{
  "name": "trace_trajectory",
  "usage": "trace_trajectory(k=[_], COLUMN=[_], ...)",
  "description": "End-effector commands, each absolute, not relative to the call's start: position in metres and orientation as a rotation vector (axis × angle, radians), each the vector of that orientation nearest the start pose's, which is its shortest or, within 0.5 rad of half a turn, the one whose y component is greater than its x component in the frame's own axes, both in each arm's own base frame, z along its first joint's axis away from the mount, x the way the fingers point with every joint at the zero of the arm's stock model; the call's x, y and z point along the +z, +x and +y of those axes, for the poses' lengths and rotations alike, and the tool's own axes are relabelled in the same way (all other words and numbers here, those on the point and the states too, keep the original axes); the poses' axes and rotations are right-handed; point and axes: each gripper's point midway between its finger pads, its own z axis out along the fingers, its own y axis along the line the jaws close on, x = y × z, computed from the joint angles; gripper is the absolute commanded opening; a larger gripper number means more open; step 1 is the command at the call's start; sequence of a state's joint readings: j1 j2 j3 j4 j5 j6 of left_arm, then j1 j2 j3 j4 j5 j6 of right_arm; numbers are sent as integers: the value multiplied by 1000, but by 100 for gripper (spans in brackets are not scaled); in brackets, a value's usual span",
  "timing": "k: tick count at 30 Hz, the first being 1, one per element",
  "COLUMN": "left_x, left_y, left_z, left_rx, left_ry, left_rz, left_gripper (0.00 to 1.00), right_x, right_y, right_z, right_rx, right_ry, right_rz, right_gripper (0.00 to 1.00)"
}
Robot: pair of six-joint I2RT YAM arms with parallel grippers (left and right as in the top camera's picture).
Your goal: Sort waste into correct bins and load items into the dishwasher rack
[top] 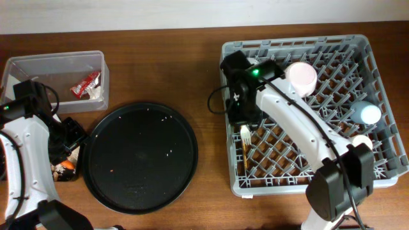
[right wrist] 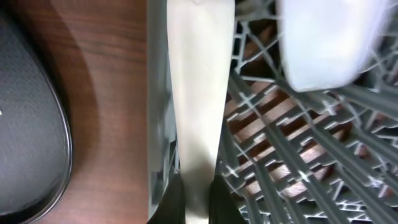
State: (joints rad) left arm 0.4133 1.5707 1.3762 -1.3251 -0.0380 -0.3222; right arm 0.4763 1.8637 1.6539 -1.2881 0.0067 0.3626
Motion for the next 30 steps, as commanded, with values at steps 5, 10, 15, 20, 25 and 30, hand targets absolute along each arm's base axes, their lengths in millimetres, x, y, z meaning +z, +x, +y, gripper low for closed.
trace_trajectory(k=[5,10,15,20,25,30], left_x=[146,146,146,148,156,160], left_y=[257,257,273,304,322,268], left_z=[121,120,94,32,-21,-9], left_rx=[68,64,36,-75,-230,-138], left_ry=[-1121,-1118,-917,-423,-72,-63], left_rz=[2871,2873,2922,2960,2934,3064], left_gripper=[64,64,69,79,99,99], right_x=[60,74,176,198,202,217], right_y=[311,315,333,337,347,309], right_z=[159,157,141,79,52,13], right_rx=[26,37,67,145,264,235], right_ry=[-147,-138,-96,-71,-121,46], right_rz=[3109,3082,2823,2809,2773,2795], right_gripper=[5,31,48,79,99,99])
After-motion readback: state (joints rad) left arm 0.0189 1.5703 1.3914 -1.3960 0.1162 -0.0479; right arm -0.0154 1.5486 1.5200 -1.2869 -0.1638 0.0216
